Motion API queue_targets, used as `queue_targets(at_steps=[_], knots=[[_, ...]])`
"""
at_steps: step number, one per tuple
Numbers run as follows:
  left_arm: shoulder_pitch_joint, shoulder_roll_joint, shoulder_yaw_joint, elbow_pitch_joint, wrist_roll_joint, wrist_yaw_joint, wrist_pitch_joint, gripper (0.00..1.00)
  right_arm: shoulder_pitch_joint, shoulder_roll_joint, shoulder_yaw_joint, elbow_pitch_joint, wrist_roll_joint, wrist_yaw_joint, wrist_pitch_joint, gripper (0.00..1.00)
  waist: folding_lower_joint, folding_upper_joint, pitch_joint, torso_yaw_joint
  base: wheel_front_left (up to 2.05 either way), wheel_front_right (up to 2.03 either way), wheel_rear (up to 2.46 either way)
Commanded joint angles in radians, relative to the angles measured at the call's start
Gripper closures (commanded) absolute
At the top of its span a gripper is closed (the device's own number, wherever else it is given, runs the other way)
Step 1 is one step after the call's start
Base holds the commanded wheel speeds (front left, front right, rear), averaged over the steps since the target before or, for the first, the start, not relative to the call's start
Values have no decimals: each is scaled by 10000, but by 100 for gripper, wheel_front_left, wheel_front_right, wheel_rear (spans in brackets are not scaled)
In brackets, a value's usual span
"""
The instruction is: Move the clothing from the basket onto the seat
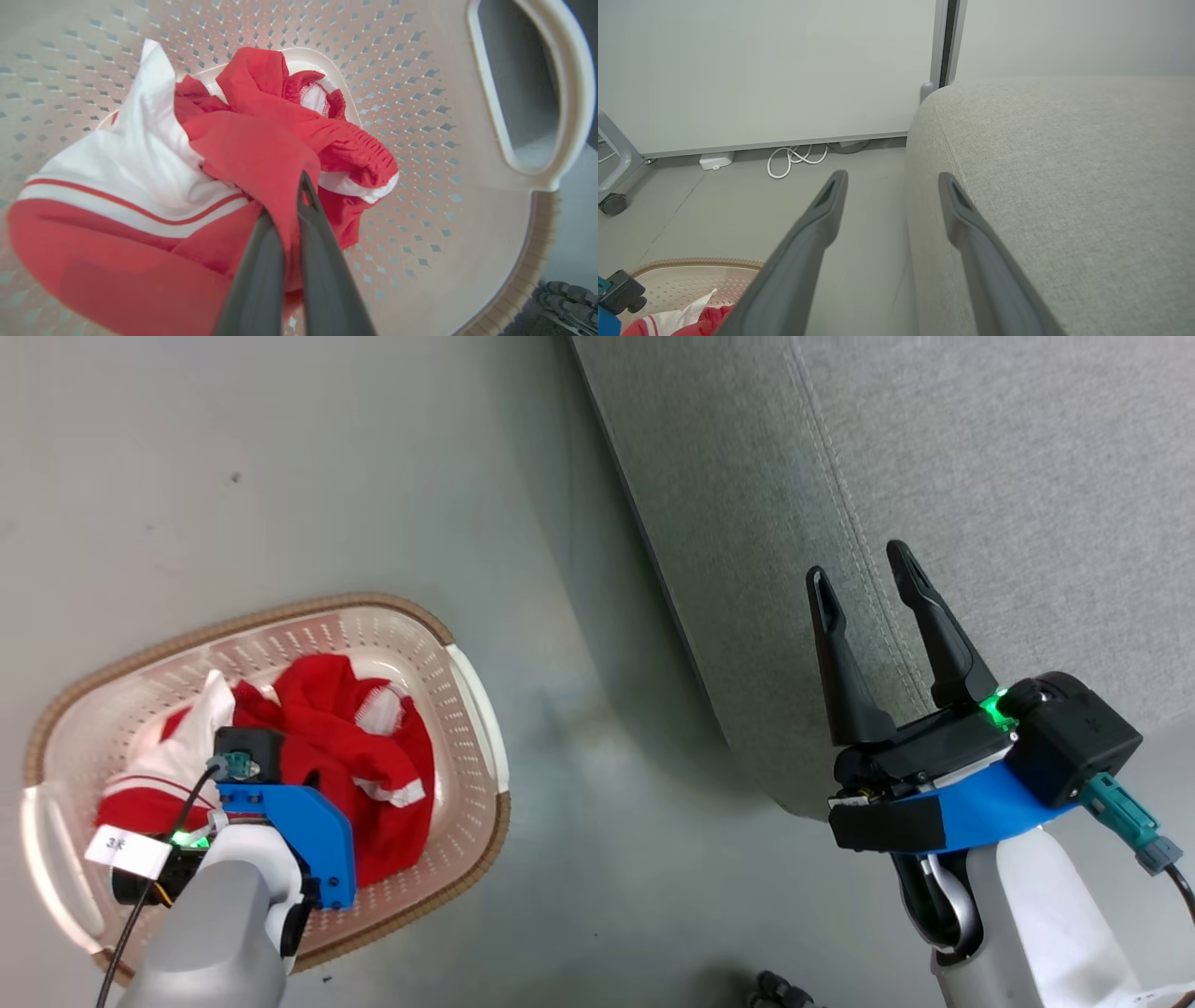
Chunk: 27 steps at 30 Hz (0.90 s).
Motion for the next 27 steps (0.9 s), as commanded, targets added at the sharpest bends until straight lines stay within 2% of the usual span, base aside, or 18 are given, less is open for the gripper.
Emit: queue_targets(at_steps=[1,16,27], knots=[[39,-40,-30,12,-65,-36,-120,100,43,-21,-49,36,-98,5,-34,0,0,0,-437,236,0,0,0],[745,-957,-710,-16,-395,-330,-1132,100,808,-26,-410,785,-853,5,-33,0,0,0,-3549,1514,0,0,0],[983,-1322,-1672,-1328,-1076,-332,-1502,100,1809,-24,-794,1250,-1233,5,-33,0,0,0,-5379,2455,0,0,0]])
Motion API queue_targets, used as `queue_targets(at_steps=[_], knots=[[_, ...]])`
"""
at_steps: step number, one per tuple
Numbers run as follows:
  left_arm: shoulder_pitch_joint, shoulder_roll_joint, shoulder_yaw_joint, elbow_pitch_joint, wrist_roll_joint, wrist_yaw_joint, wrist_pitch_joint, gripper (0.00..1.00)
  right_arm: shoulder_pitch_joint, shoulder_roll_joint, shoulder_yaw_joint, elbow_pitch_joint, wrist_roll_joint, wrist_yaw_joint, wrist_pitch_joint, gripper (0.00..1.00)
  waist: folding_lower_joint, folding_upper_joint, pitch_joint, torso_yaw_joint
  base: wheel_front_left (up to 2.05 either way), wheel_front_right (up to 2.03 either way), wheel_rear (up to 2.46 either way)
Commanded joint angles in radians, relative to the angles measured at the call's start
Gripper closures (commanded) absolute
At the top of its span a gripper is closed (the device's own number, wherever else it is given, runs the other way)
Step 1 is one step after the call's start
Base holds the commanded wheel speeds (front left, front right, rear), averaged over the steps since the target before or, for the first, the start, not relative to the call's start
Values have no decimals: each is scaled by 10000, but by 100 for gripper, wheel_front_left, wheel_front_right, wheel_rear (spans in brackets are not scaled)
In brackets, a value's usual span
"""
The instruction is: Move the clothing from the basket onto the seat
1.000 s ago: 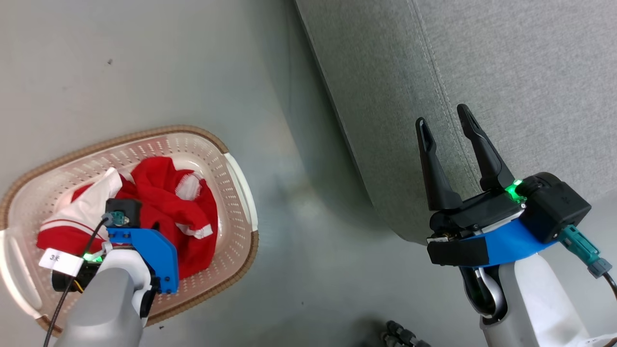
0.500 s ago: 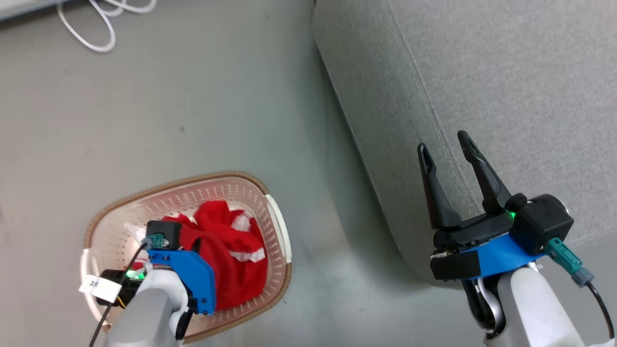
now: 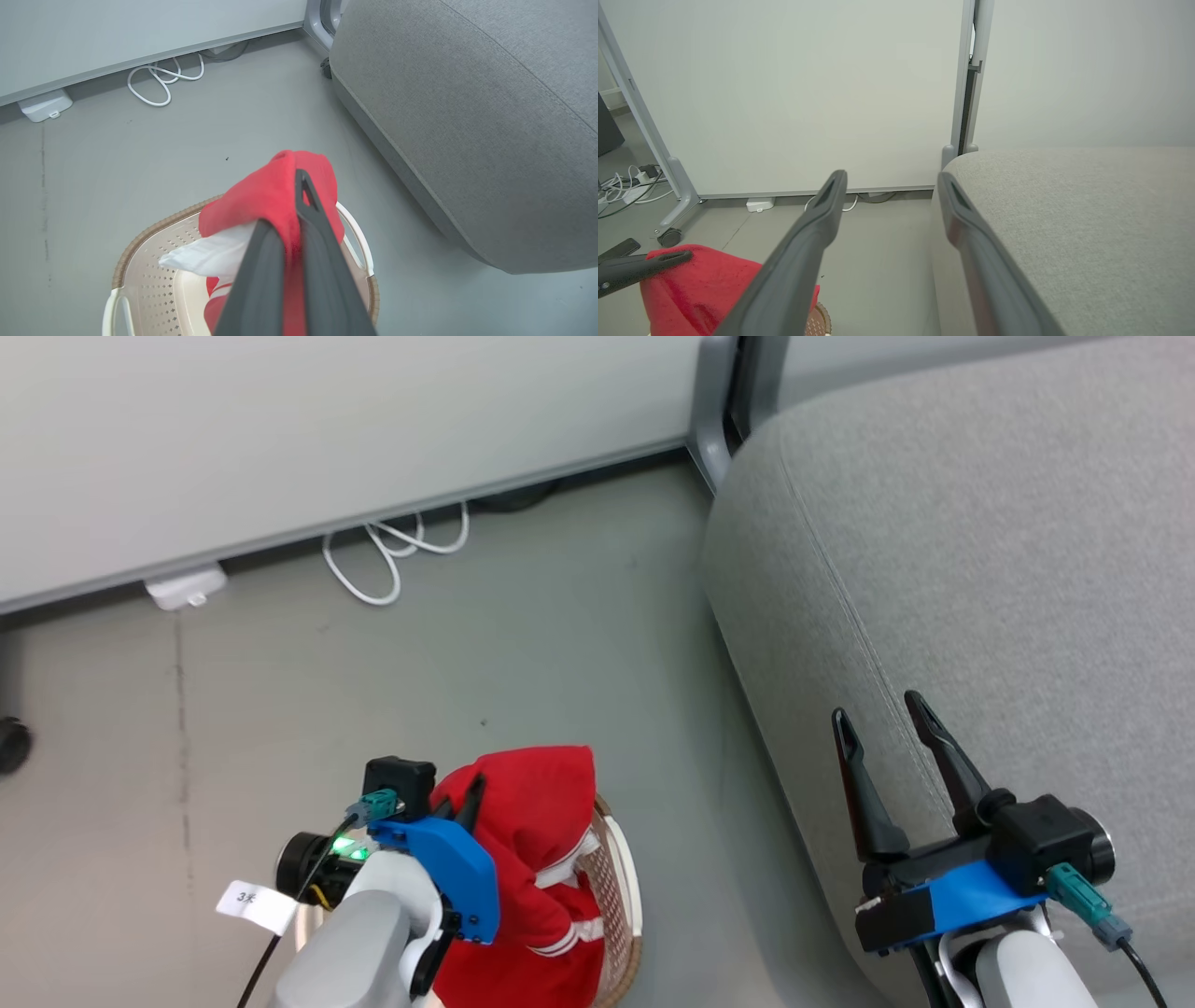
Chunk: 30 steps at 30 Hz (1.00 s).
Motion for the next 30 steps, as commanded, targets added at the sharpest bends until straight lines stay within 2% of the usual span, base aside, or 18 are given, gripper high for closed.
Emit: queue_targets(at_steps=[1,11,20,30], knots=[[42,-19,-118,-211,-51,-22,-95,100,197,-28,-22,35,-94,5,-29,0,3,-1,-607,478,0,0,0],[-348,-34,-1131,-1822,-401,-22,-137,100,612,-28,110,267,-145,5,-28,0,3,-1,-1403,948,0,0,0],[-1044,-110,-1924,-2936,-777,-23,175,100,853,-28,477,482,-252,5,23,0,3,-1,-1940,1098,0,0,0],[-1819,-222,-2512,-3465,-1078,-12,358,100,945,-28,925,410,-230,5,236,0,3,-1,-2176,1105,0,0,0]])
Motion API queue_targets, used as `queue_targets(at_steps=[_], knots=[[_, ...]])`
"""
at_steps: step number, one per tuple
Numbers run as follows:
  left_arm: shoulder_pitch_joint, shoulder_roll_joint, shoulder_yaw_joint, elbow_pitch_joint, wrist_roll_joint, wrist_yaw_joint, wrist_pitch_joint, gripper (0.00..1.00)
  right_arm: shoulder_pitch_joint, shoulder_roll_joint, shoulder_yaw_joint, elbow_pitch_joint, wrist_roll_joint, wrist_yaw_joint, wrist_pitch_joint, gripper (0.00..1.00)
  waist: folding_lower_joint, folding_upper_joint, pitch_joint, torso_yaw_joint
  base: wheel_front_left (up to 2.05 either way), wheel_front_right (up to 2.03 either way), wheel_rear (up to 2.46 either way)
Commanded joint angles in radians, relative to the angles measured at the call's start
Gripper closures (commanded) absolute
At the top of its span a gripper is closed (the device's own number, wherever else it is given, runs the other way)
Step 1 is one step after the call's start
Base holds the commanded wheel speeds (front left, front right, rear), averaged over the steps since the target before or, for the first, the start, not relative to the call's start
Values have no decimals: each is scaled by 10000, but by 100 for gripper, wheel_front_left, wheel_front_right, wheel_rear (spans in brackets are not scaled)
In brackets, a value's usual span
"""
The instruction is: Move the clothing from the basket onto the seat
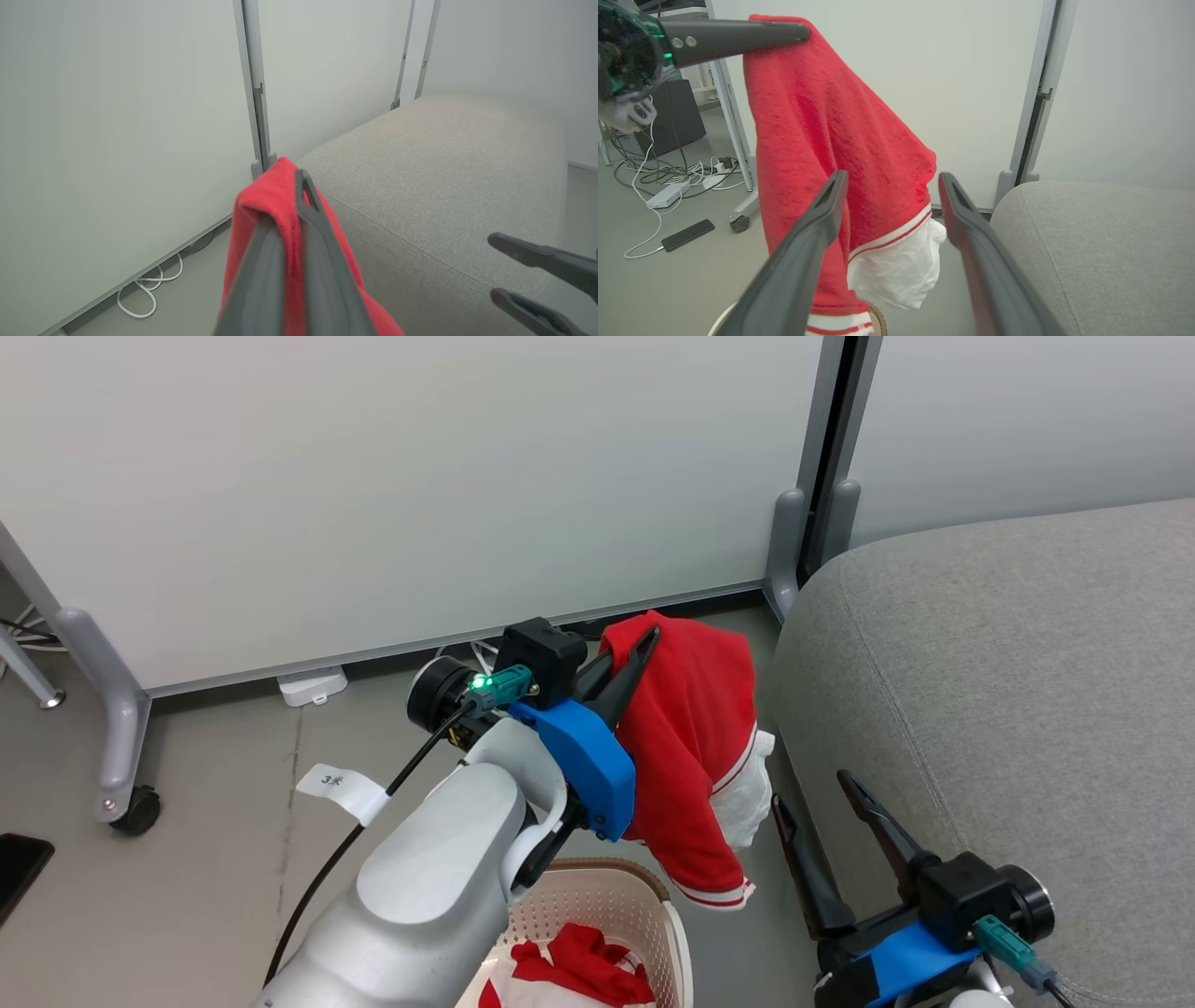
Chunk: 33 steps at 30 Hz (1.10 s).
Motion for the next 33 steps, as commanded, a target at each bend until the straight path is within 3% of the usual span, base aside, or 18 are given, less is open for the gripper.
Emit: queue_targets(at_steps=[1,17,33], knots=[[-169,-20,-68,-18,-73,11,4,100,129,-28,92,-17,21,5,37,0,0,0,-42,-41,0,0,0],[-278,-40,-466,128,-553,149,-185,100,-238,-28,978,172,498,5,339,0,0,0,-39,-63,0,0,0],[-519,-38,-1175,-126,-957,262,-155,100,-2631,-27,2655,2755,1948,5,694,0,0,0,120,204,0,0,0]])
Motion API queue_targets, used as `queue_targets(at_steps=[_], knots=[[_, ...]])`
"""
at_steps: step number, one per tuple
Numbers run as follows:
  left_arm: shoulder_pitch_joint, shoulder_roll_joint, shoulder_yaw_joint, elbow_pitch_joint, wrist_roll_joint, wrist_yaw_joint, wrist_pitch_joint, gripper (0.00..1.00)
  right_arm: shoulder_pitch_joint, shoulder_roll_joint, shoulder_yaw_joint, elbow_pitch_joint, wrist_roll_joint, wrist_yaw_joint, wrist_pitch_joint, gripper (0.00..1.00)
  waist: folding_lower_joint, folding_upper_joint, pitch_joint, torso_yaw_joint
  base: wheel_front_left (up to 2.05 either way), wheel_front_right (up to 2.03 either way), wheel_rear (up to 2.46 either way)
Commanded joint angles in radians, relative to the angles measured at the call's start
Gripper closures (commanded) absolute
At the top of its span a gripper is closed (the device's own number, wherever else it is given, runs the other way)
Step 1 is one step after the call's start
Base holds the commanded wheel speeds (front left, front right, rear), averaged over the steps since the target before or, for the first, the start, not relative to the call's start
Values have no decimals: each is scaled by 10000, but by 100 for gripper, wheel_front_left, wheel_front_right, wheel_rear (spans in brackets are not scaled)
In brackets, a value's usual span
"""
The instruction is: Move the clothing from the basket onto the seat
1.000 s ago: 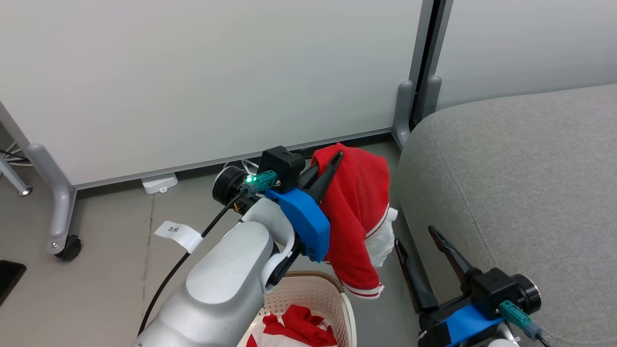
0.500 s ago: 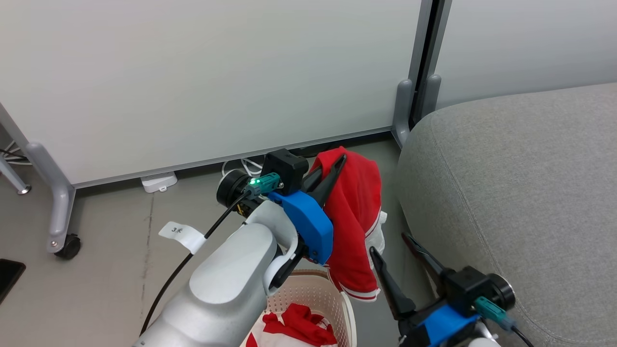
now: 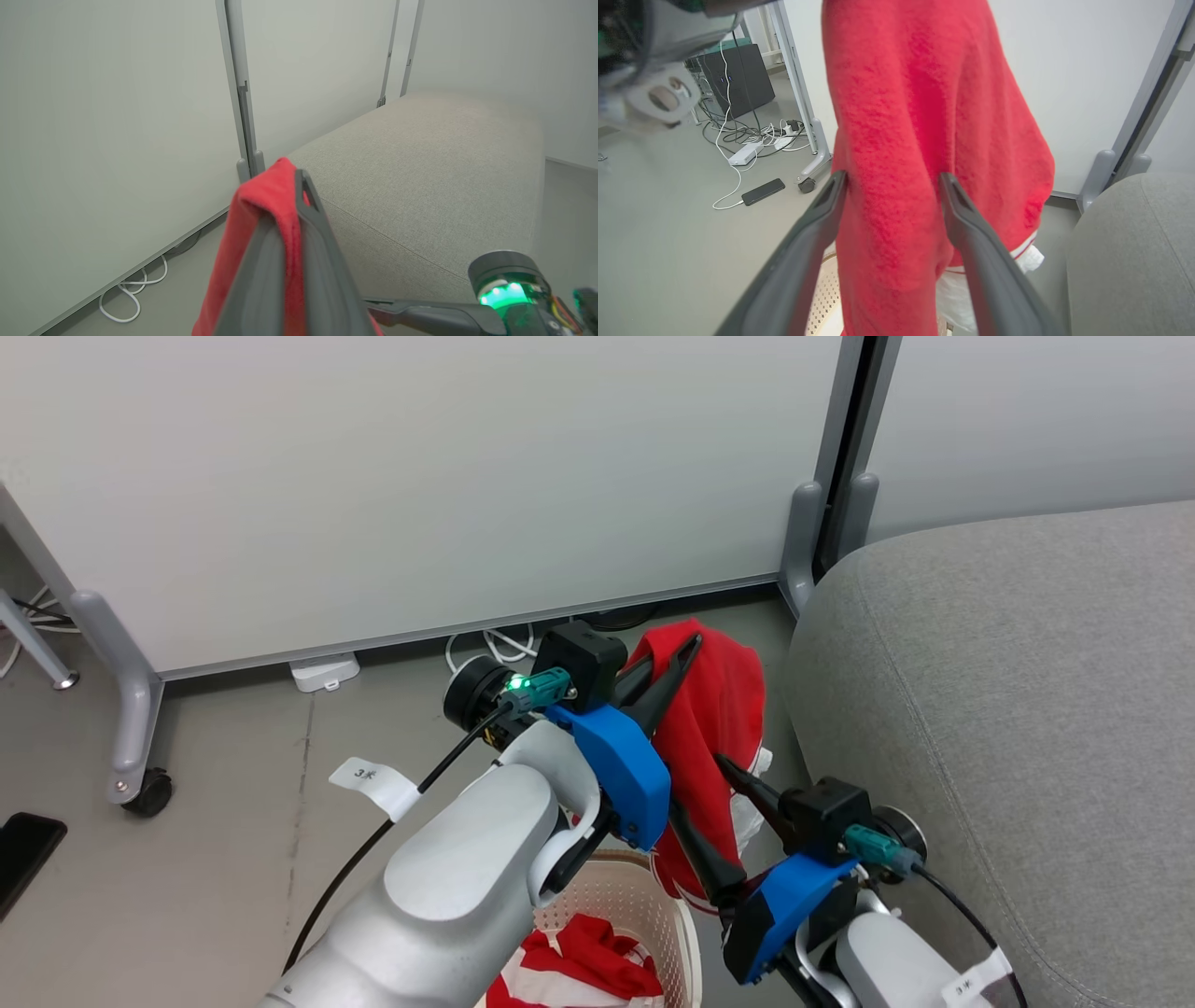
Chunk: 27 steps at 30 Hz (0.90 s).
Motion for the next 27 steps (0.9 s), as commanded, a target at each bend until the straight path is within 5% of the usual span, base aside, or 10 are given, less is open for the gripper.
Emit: queue_targets(at_steps=[1,9,10,12,27], knots=[[-152,6,-26,-45,-50,42,-19,100,-258,-32,36,161,83,5,-77,0,-1,0,19,33,0,0,0],[-301,4,-328,-11,-244,67,2,100,-1257,-29,614,1621,660,5,-314,0,-1,0,15,122,0,0,0],[-311,4,-364,-9,-285,74,0,100,-1327,-29,742,1767,831,5,-308,57,-1,0,5,124,0,0,0],[-343,3,-424,1,-304,89,-11,100,-1494,-30,891,2013,1007,5,-351,100,-1,0,-8,121,0,0,0],[-481,4,-642,219,-605,169,-163,100,-1925,-30,1609,2934,1812,5,-766,100,-1,0,-61,-41,0,0,0]])
